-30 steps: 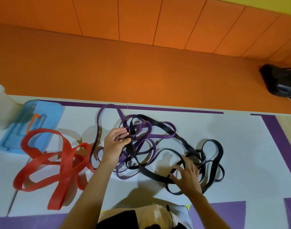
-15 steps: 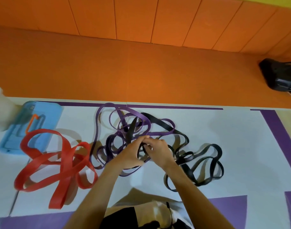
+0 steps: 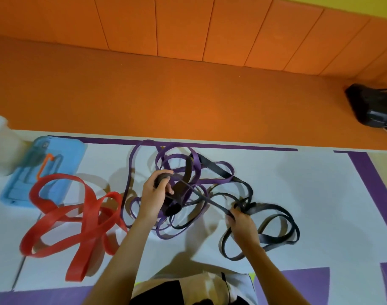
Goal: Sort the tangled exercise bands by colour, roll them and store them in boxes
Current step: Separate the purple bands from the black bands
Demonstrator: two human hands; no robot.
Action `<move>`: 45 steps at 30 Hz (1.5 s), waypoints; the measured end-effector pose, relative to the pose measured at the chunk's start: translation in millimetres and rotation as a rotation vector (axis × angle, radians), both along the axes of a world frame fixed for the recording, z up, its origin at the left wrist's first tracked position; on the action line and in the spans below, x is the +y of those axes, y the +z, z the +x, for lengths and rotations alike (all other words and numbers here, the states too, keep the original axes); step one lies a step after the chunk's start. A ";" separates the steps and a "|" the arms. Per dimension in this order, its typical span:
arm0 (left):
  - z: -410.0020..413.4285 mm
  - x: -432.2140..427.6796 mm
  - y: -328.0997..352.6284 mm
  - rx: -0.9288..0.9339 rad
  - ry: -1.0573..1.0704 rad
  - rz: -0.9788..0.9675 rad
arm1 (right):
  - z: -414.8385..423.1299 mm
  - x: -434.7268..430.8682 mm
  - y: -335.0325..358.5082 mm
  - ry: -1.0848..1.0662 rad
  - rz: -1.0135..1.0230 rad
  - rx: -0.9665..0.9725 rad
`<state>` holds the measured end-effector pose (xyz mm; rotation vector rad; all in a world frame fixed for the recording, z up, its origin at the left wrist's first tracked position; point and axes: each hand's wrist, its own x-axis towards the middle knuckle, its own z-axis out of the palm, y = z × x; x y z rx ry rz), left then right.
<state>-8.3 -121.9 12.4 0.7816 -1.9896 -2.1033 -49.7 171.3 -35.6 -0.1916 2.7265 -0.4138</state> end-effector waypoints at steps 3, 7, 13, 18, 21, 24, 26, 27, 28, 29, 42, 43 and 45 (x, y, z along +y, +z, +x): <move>-1.1 -4.8 0.5 -0.126 -0.275 -0.081 | -2.5 -14.8 14.6 -0.009 -0.157 -0.048; 2.8 20.3 -0.7 -0.292 -0.809 -0.097 | 1.9 -71.6 46.1 0.205 -0.454 -0.050; 0.6 25.6 -11.9 -0.279 -0.432 -0.215 | 4.5 -101.7 57.5 0.282 -0.743 0.155; 8.4 -3.5 -8.1 -0.156 -0.061 0.161 | 0.4 -38.2 15.7 0.243 -0.277 0.008; 9.8 -8.2 1.7 -0.044 0.073 0.299 | 4.3 -6.4 -3.1 0.310 0.003 -0.287; 11.0 -2.6 7.1 0.001 0.143 0.394 | 11.4 2.6 -9.2 0.362 0.104 -0.228; 12.4 -0.1 7.8 -0.006 0.082 0.380 | 14.2 -2.3 -13.2 0.390 0.108 -0.004; 12.8 -0.3 6.5 -0.027 0.001 0.328 | 14.5 -8.8 -11.7 0.415 0.113 0.121; 13.4 -0.7 5.0 -0.056 -0.116 0.264 | 14.1 -19.2 -4.6 0.419 0.092 0.202; 14.1 -0.3 3.1 -0.102 -0.270 0.205 | 13.0 -31.2 5.8 0.403 0.034 0.224; 13.8 34.4 -11.8 -0.187 -0.240 0.189 | 0.8 -99.5 68.9 0.208 -0.789 -0.056; 16.7 27.1 -10.6 -0.139 -0.232 0.200 | -0.8 -89.4 61.0 0.232 -0.733 -0.025; 18.0 16.4 -8.0 -0.073 -0.166 0.236 | -1.4 -63.6 38.7 0.248 -0.567 -0.028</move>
